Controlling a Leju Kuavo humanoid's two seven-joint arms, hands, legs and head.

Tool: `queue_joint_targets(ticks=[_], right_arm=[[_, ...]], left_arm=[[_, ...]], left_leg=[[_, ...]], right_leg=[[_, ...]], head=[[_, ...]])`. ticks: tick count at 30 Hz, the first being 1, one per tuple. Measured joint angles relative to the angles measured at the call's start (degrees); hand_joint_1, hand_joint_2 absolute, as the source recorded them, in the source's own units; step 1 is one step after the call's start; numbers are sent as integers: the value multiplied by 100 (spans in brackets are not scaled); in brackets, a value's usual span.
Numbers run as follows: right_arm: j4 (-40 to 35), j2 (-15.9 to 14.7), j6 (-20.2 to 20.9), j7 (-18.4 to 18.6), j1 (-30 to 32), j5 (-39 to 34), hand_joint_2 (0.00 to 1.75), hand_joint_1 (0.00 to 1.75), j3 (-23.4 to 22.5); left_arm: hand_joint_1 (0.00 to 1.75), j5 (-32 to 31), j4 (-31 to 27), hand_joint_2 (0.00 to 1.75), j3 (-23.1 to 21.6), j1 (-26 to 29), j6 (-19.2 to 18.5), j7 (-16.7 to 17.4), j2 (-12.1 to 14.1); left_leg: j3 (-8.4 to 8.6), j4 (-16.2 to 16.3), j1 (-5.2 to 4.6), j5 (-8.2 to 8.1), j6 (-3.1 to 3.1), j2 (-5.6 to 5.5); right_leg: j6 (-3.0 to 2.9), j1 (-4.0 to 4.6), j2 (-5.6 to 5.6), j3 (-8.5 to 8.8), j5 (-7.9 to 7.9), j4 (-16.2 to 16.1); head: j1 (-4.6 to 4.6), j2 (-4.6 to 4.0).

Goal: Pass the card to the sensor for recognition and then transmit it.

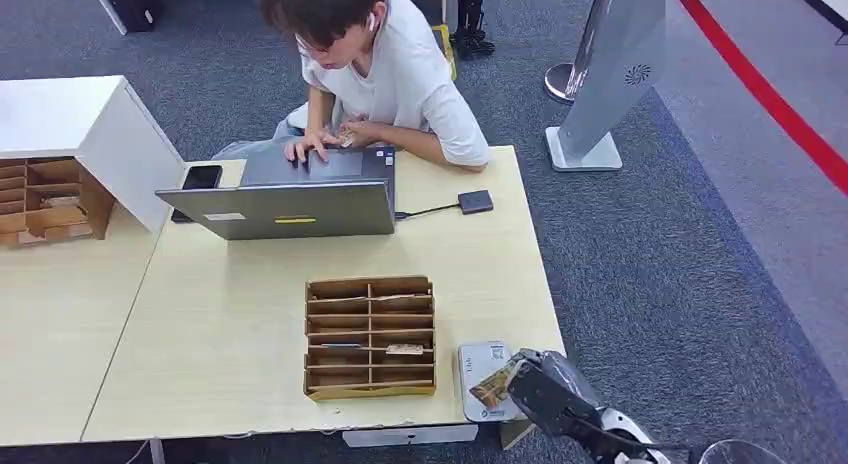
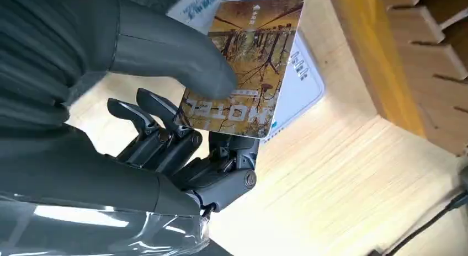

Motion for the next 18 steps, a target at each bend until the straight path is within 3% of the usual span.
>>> queue_joint_targets(ticks=[18], right_arm=[[262, 199, 0, 22, -75, 17, 175, 175, -70]], left_arm=[[0, -52, 0, 0, -4, -1, -2, 0, -15]], left_leg=[[0, 0, 0, 0, 0, 0]], right_leg=[[0, 0, 0, 0, 0, 0]], head=[[0, 0]])
